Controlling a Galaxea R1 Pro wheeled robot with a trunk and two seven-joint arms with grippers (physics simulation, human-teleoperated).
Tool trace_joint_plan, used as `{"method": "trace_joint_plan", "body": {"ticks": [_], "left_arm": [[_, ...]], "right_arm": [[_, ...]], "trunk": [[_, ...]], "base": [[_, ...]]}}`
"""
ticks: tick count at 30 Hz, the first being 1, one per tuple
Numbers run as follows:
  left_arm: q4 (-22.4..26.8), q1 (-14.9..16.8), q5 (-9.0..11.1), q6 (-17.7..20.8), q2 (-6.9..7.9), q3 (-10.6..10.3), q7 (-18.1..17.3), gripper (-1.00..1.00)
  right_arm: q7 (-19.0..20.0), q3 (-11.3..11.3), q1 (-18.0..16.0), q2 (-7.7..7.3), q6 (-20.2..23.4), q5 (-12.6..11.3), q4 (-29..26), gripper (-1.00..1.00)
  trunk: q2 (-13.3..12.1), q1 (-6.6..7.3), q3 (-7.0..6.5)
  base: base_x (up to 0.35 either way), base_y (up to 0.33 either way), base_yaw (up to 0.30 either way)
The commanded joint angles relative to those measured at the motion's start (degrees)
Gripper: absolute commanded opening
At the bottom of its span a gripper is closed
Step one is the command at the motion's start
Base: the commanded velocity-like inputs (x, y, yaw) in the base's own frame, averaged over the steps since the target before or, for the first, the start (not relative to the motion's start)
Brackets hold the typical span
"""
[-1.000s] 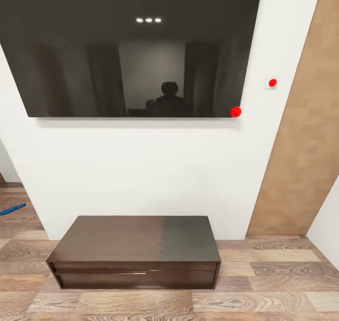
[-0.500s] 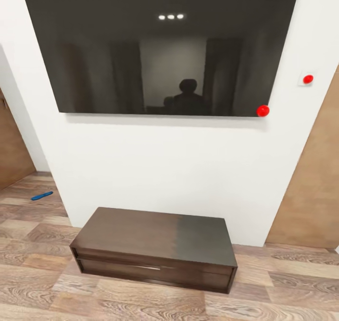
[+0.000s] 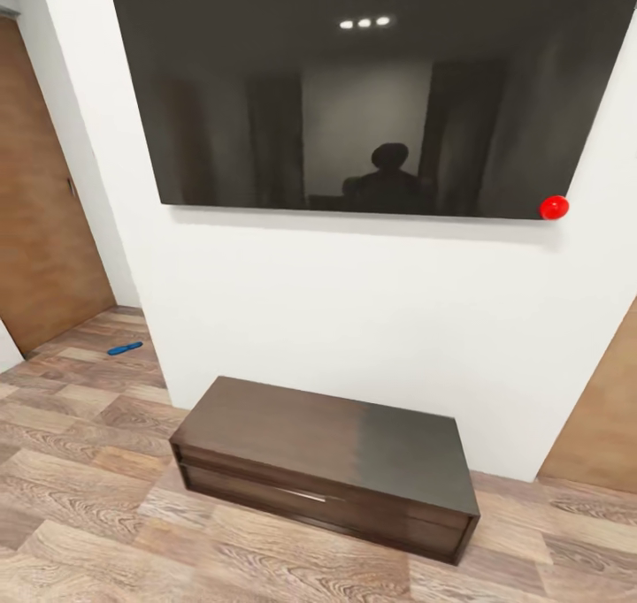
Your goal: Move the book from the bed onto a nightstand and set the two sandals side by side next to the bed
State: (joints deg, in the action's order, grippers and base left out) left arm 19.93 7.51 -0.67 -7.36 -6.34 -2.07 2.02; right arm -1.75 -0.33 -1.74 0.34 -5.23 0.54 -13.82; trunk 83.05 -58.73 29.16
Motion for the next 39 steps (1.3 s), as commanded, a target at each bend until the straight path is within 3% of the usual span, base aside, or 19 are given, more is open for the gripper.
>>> {"method": "trace_joint_plan", "body": {"ticks": [1,39], "left_arm": [[-0.1,0.0,-0.1,-0.2,0.01,-0.2,0.2,1.00],[-0.1,0.0,0.0,-0.2,0.01,-0.2,0.2,1.00]], "right_arm": [[-0.2,0.0,0.0,0.02,-0.2,0.1,0.0,1.00],[-0.2,0.0,0.0,0.04,-0.2,0.1,0.0,1.00]], "trunk": [[0.0,0.01,0.11],[0.0,0.01,2.12]], "base": [[0.000,0.000,0.252],[0.000,0.000,0.252]]}}
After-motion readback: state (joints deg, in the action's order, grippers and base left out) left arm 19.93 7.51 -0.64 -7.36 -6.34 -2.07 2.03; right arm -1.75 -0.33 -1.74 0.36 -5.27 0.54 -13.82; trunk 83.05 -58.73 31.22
